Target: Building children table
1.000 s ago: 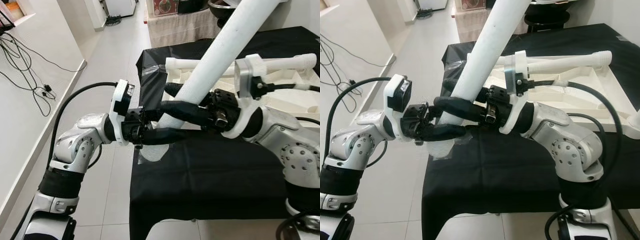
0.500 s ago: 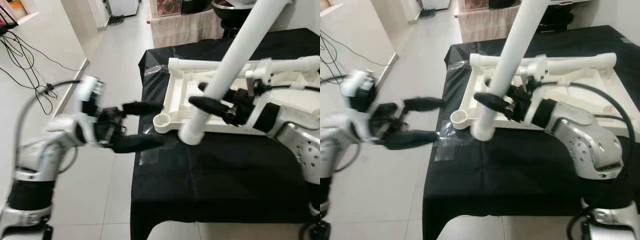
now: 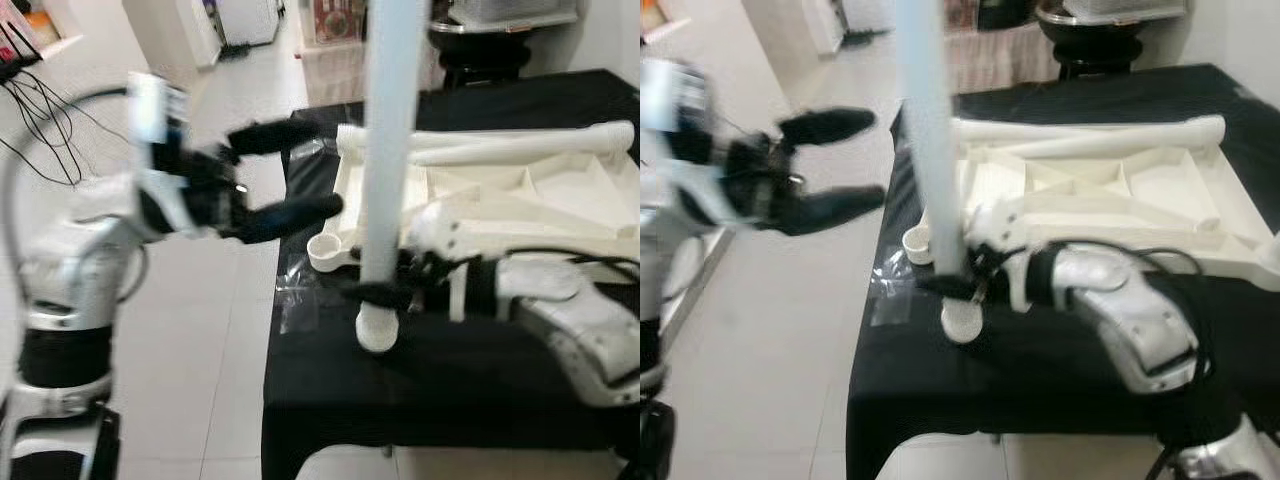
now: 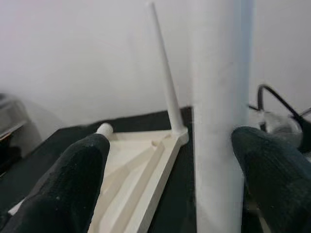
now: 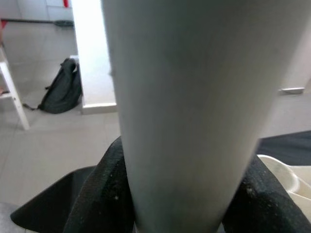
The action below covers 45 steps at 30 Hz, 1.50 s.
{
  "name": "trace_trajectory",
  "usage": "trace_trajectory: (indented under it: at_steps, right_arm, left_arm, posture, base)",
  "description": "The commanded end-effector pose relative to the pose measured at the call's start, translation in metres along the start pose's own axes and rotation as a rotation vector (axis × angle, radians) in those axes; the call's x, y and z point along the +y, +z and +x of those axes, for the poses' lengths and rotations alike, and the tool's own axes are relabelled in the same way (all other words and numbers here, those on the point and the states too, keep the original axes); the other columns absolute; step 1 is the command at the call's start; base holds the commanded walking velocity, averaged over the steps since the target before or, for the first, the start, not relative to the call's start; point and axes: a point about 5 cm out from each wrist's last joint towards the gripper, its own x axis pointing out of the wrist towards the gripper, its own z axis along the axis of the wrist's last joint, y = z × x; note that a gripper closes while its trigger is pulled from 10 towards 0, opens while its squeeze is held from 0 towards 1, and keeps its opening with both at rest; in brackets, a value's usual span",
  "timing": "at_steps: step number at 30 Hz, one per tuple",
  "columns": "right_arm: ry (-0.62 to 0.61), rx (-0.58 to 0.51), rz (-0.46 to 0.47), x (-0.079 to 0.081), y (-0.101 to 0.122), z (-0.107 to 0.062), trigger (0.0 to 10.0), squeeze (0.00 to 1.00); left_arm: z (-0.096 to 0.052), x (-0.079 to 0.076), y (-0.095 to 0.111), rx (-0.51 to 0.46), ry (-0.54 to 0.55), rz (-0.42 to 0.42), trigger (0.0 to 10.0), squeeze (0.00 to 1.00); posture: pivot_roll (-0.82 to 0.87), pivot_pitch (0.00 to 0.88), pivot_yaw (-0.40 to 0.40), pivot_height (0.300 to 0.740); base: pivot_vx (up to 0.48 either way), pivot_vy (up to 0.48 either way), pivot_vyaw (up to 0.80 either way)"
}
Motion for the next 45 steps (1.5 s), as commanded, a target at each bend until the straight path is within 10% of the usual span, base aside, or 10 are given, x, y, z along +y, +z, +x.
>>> trace_trajectory:
  at_steps: [1, 15, 27, 28, 29, 30, 45]
  right_arm:
    - [0.047, -0.006, -0.047, 0.008, 0.004, 0.007, 0.0, 0.00]
    - [0.029, 0.004, -0.053, 0.002, 0.003, 0.016, 0.0, 0.00]
    - [0.024, 0.026, -0.058, -0.004, 0.001, 0.014, 0.0, 0.00]
    - [0.023, 0.025, -0.059, -0.004, 0.001, 0.015, 0.0, 0.00]
    - [0.023, 0.025, -0.059, -0.004, 0.001, 0.015, 0.0, 0.00]
    - [0.021, 0.024, -0.060, -0.004, 0.001, 0.016, 0.0, 0.00]
    - [-0.028, 0.008, -0.055, -0.010, 0.003, 0.017, 0.0, 0.00]
  left_arm:
    - [0.006, 0.004, 0.004, -0.017, 0.017, 0.016, 10.0, 0.00]
    - [0.027, -0.013, 0.009, -0.077, -0.301, -0.058, 10.0, 0.00]
    - [0.020, -0.002, 0.017, -0.005, -0.278, 0.027, 10.0, 0.00]
    - [0.022, 0.001, 0.019, -0.007, -0.256, 0.045, 3.2, 0.00]
    - [0.022, 0.001, 0.019, -0.007, -0.256, 0.045, 3.2, 0.00]
    - [0.025, 0.004, 0.022, -0.023, -0.241, 0.052, 0.0, 0.00]
    - [0.029, 0.007, 0.033, -0.095, -0.242, 0.048, 0.0, 0.00]
  posture:
    - [-0.13, 0.092, 0.118, 0.740]
    - [-0.14, 0.080, 0.121, 0.740]
    - [-0.13, 0.075, 0.112, 0.740]
    - [-0.13, 0.072, 0.112, 0.740]
    - [-0.13, 0.072, 0.112, 0.740]
    - [-0.13, 0.072, 0.112, 0.740]
    - [-0.13, 0.073, 0.116, 0.740]
  base:
    - [0.000, 0.000, 0.00]
    - [0.000, 0.000, 0.00]
    - [0.000, 0.000, 0.00]
    - [0.000, 0.000, 0.00]
    - [0.000, 0.000, 0.00]
    - [0.000, 0.000, 0.00]
    - [0.000, 0.000, 0.00]
